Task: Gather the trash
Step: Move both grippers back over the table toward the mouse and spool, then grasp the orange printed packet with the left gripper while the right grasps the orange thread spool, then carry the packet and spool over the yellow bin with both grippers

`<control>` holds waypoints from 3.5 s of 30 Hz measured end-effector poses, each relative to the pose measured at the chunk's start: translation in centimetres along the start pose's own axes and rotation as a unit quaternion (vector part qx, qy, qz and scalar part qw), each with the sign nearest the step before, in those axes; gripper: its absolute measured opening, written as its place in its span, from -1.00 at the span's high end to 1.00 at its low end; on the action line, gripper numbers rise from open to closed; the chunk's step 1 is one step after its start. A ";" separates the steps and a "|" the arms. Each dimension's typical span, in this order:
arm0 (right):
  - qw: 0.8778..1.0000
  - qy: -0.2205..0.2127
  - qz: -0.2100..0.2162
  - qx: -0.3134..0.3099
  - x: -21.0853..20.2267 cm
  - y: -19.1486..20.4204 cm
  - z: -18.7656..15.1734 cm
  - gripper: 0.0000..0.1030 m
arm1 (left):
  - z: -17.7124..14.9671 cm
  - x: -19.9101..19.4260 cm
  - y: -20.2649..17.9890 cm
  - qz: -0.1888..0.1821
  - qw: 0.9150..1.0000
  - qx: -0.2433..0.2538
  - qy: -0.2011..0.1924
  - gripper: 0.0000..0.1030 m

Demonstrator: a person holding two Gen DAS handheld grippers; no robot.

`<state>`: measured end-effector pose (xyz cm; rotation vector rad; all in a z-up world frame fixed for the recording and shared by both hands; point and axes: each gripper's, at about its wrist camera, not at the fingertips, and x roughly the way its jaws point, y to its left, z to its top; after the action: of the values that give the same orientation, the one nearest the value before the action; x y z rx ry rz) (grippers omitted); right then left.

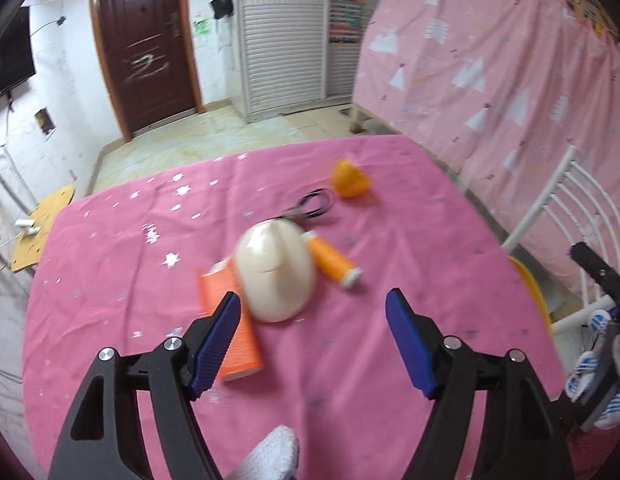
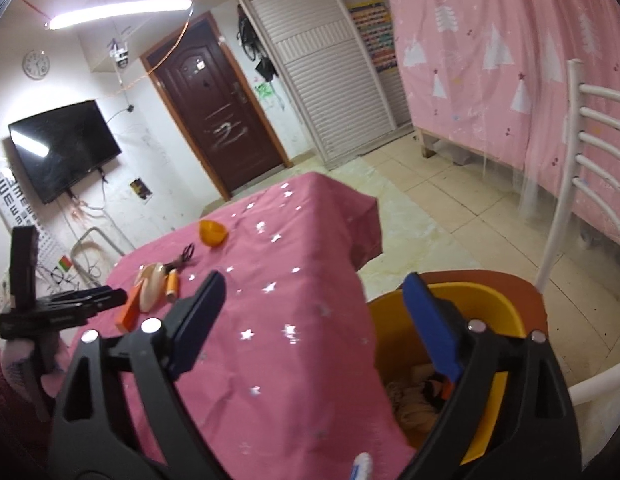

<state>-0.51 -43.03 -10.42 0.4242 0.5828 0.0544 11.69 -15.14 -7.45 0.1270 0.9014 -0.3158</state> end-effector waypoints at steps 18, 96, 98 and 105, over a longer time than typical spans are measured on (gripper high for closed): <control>0.985 0.089 0.028 -0.143 7.6 12.7 0.3 -0.82 | -1.7 4.0 5.2 0.029 0.999 0.009 0.033 -0.30; 0.995 -0.007 -0.086 -0.053 -3.0 -2.2 1.3 0.70 | 0.1 -2.6 -18.1 -0.104 0.977 0.181 -0.050 0.76; 0.995 -0.006 -0.087 -0.047 -2.9 -2.5 1.1 0.70 | 0.0 -2.2 -19.0 -0.108 0.976 0.185 -0.045 0.76; 0.996 0.014 -0.088 -0.020 -1.6 -4.8 0.2 0.70 | 0.2 -0.2 -21.8 -0.120 0.973 0.196 -0.027 0.76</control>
<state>-2.04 -47.78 -11.36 0.3319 0.6445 -0.0962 4.69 -35.76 -6.62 0.3741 0.7915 -0.7194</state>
